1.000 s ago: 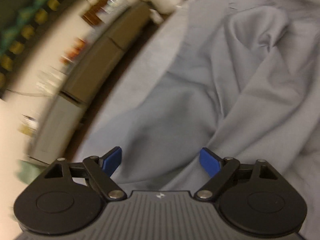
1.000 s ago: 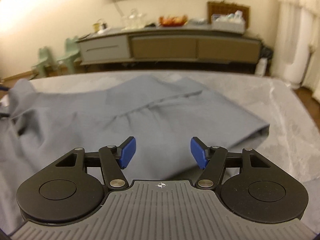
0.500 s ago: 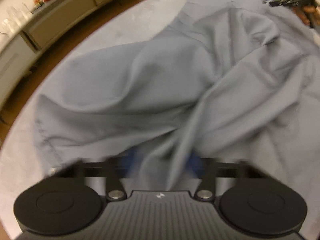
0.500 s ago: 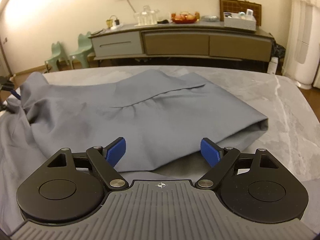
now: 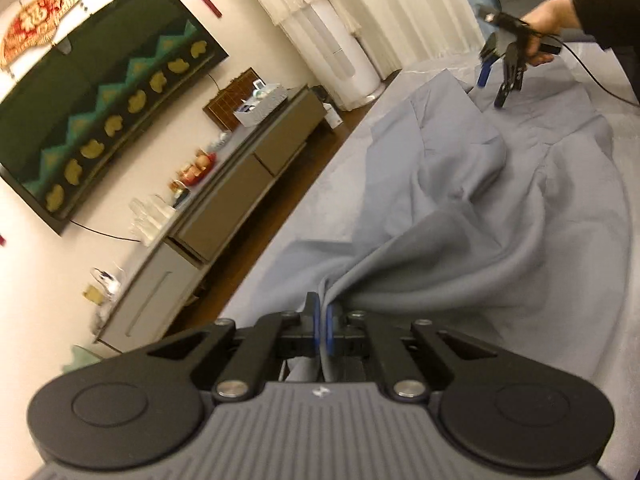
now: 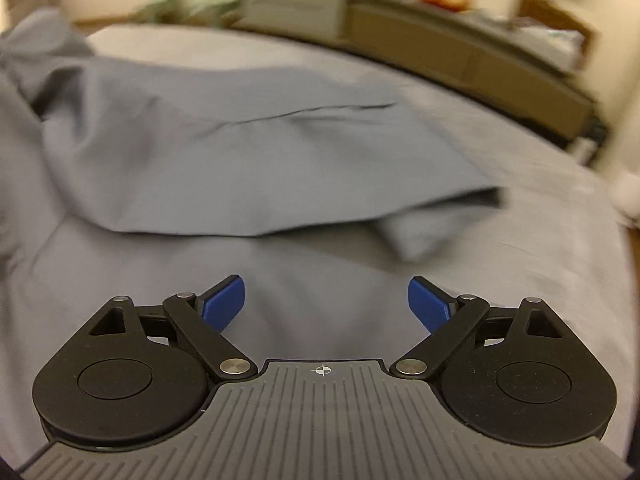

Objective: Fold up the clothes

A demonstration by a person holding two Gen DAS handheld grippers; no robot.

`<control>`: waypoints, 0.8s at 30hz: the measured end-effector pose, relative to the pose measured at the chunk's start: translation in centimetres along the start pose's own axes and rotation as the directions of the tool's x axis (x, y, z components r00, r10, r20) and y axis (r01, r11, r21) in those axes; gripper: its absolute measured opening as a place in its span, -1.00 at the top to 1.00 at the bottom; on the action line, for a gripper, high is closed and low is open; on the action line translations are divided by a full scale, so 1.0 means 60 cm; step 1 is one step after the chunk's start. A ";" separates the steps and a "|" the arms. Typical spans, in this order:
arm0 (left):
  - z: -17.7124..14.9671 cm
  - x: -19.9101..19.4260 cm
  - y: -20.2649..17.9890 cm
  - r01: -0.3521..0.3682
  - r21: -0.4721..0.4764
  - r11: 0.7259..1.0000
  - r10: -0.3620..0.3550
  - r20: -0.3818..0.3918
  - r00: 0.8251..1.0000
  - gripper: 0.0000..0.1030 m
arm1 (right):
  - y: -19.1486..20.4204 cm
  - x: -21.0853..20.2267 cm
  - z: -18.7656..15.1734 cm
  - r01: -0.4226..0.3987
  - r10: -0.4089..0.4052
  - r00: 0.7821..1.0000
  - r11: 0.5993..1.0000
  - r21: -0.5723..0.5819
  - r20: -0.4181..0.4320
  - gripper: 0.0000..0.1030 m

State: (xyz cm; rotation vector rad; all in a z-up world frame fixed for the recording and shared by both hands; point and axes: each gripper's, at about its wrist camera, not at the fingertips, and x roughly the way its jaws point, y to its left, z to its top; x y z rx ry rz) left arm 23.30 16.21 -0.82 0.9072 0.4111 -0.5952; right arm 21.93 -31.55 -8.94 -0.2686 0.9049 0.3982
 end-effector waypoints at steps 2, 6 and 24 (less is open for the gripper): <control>0.024 0.023 -0.009 -0.061 0.038 0.997 0.062 -0.022 0.998 0.94 | 0.014 0.032 0.045 -0.075 0.075 0.996 0.997 -0.019 -0.039 -0.63; 0.102 0.011 0.027 -0.259 0.057 0.964 0.257 0.042 0.966 0.94 | -0.027 0.037 0.169 0.000 -0.025 0.991 0.982 0.188 0.131 0.15; -0.025 -0.062 -0.030 -0.229 0.033 0.973 0.230 -0.068 0.971 0.94 | -0.007 0.075 0.107 0.072 -0.112 0.979 0.972 -0.222 -0.172 -0.87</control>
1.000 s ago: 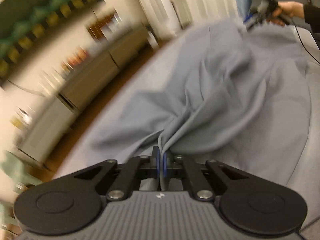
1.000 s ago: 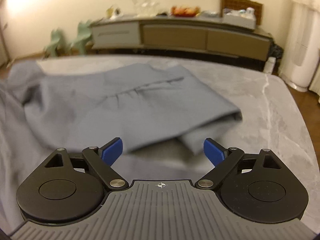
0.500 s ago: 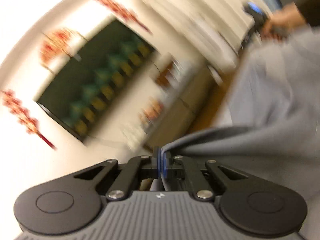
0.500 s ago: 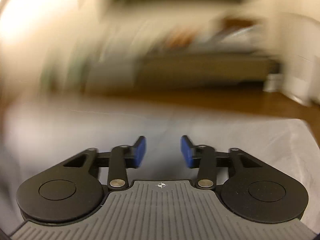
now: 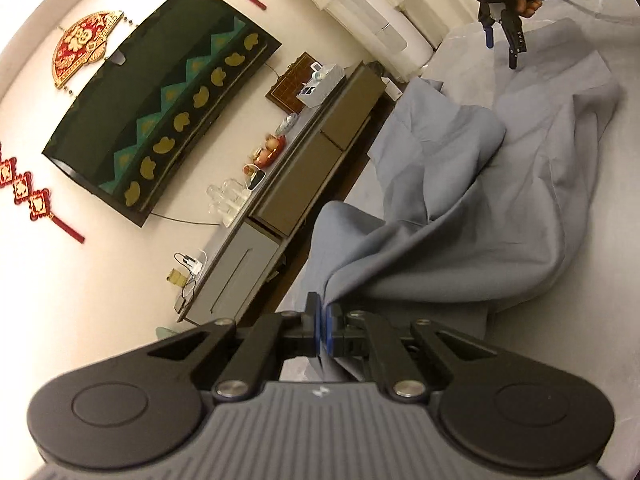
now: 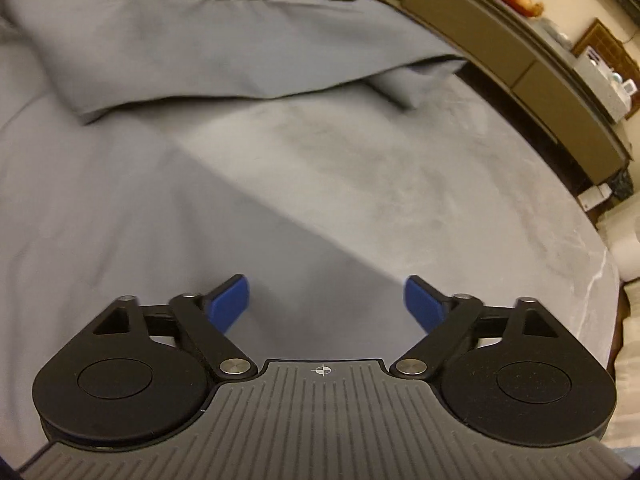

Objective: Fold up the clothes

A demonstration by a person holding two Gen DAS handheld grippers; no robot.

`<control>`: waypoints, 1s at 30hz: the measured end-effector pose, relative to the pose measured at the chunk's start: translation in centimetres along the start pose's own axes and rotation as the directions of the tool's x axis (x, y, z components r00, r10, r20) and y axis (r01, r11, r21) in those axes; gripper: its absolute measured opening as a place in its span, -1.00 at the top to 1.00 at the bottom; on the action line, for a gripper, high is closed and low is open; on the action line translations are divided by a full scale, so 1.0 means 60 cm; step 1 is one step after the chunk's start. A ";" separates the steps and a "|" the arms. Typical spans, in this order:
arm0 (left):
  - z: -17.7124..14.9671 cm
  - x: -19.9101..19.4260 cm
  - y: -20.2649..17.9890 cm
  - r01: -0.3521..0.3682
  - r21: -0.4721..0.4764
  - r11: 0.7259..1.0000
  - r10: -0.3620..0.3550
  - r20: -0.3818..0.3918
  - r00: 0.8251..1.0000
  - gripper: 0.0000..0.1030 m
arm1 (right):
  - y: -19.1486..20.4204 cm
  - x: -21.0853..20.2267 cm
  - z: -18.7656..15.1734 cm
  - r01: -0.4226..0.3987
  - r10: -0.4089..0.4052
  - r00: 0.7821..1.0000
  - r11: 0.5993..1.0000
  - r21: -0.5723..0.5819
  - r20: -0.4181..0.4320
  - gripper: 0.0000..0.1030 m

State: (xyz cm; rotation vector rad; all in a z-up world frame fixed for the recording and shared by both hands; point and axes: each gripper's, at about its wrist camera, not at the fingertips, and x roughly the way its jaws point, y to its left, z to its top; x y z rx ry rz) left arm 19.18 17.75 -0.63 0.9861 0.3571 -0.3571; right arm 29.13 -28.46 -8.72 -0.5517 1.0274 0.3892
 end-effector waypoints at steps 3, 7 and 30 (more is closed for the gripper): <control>-0.016 -0.004 0.013 0.006 -0.031 1.000 -0.007 -0.022 1.000 0.94 | -0.028 0.023 0.011 -0.020 0.020 1.000 0.999 0.031 -0.014 -0.97; -0.071 -0.058 -0.007 0.009 -0.060 0.998 -0.013 -0.059 0.998 0.94 | -0.076 0.043 0.010 -0.134 0.138 0.990 0.982 0.131 -0.027 -0.98; 0.051 -0.047 0.129 -0.270 -0.075 0.960 0.272 0.013 0.962 0.94 | -0.090 -0.400 -0.025 0.346 -0.378 0.797 0.925 0.156 0.471 0.97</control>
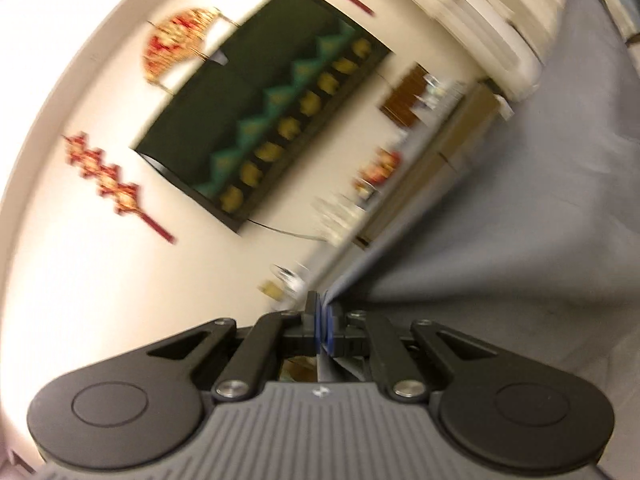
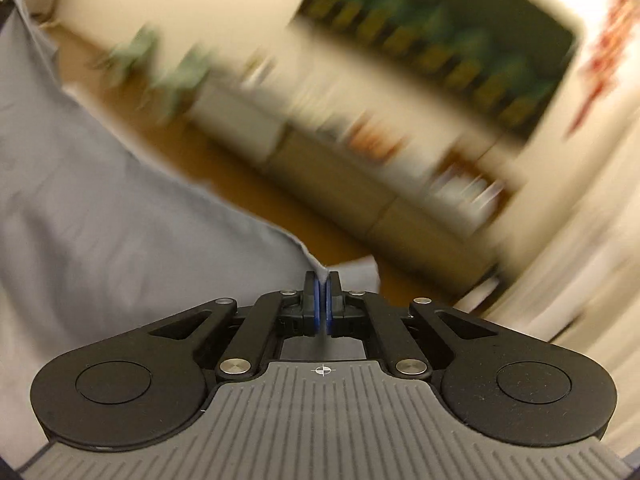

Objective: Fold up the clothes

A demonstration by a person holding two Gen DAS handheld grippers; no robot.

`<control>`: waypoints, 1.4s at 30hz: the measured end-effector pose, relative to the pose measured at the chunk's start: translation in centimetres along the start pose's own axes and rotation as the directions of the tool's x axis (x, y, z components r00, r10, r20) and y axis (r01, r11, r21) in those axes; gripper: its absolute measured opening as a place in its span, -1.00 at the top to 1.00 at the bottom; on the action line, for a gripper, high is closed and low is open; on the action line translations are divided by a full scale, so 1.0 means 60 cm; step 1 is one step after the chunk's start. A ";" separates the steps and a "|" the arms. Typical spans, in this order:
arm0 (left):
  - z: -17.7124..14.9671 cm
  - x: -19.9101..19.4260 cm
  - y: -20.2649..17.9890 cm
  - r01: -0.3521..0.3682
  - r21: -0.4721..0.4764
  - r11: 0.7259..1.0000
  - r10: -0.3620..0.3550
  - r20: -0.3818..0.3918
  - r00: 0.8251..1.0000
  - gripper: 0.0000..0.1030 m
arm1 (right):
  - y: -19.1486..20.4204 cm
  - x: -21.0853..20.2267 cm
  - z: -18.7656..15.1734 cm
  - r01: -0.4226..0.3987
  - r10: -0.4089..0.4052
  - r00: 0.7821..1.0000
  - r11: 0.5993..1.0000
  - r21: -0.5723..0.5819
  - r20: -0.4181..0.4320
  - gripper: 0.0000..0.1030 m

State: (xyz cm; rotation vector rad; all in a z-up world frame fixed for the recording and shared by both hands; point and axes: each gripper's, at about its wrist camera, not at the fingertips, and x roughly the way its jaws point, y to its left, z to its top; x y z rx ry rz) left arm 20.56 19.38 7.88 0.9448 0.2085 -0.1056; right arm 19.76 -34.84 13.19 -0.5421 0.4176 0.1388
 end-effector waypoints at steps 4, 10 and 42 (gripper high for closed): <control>-0.029 -0.087 -0.021 0.040 0.022 0.999 -0.040 0.007 0.999 0.93 | -0.037 -0.149 -0.014 0.120 -0.116 0.990 0.992 -0.040 0.075 0.96; -0.138 -0.150 -0.239 0.376 0.187 0.908 -0.346 -0.172 0.922 0.82 | 0.063 -0.133 -0.257 0.084 -0.076 0.970 0.996 0.023 -0.231 0.91; -0.382 0.028 -0.038 0.085 -0.881 0.466 -0.630 -0.262 0.731 -0.86 | 0.217 -0.061 -0.249 0.092 0.012 0.874 0.978 0.189 -0.486 -0.17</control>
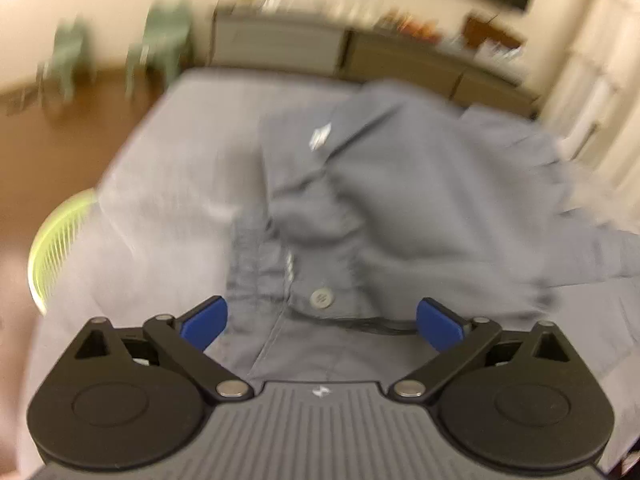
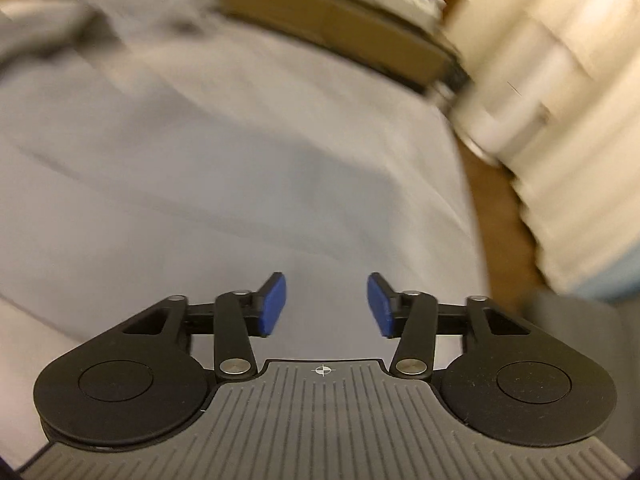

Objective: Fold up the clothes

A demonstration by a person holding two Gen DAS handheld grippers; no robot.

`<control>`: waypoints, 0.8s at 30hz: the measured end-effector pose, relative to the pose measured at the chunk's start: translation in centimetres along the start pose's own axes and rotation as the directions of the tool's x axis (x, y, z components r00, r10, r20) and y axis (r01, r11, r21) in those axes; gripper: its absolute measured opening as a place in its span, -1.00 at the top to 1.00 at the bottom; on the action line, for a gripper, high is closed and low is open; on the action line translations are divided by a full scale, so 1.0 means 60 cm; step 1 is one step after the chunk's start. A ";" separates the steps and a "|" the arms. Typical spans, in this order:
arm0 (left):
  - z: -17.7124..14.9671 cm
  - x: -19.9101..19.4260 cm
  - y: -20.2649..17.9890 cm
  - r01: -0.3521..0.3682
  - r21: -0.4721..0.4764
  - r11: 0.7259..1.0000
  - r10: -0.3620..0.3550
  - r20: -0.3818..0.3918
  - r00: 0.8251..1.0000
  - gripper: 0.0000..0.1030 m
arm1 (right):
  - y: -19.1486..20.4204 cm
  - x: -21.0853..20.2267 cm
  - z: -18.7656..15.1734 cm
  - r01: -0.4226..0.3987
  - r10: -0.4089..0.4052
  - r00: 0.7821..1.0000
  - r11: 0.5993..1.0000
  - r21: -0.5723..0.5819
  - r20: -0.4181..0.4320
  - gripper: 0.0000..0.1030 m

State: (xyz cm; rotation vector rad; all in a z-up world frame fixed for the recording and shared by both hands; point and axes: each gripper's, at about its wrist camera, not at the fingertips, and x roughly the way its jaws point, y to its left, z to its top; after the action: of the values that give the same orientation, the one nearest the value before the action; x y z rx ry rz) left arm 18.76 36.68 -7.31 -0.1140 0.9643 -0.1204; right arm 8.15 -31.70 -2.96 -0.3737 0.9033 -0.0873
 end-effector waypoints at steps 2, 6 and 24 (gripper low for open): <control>0.002 0.031 -0.002 -0.038 0.014 0.999 0.038 -0.048 0.998 -0.59 | 0.054 -0.021 0.040 -0.073 0.075 0.994 0.997 -0.023 0.074 -0.36; -0.007 0.051 -0.005 -0.121 0.052 0.991 0.124 -0.059 0.991 -0.33 | 0.134 -0.002 0.088 -0.209 0.212 0.971 0.977 -0.035 0.112 -0.57; 0.025 -0.123 -0.112 -0.272 0.055 0.961 0.254 0.217 0.943 -0.46 | -0.020 0.121 0.017 -0.012 0.031 0.998 0.948 0.317 -0.058 -0.23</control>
State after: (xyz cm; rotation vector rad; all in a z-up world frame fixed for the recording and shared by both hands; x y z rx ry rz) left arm 15.51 31.26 0.54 0.0804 0.7561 0.0966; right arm 13.51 -34.20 -7.42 -0.0612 0.9368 -0.2225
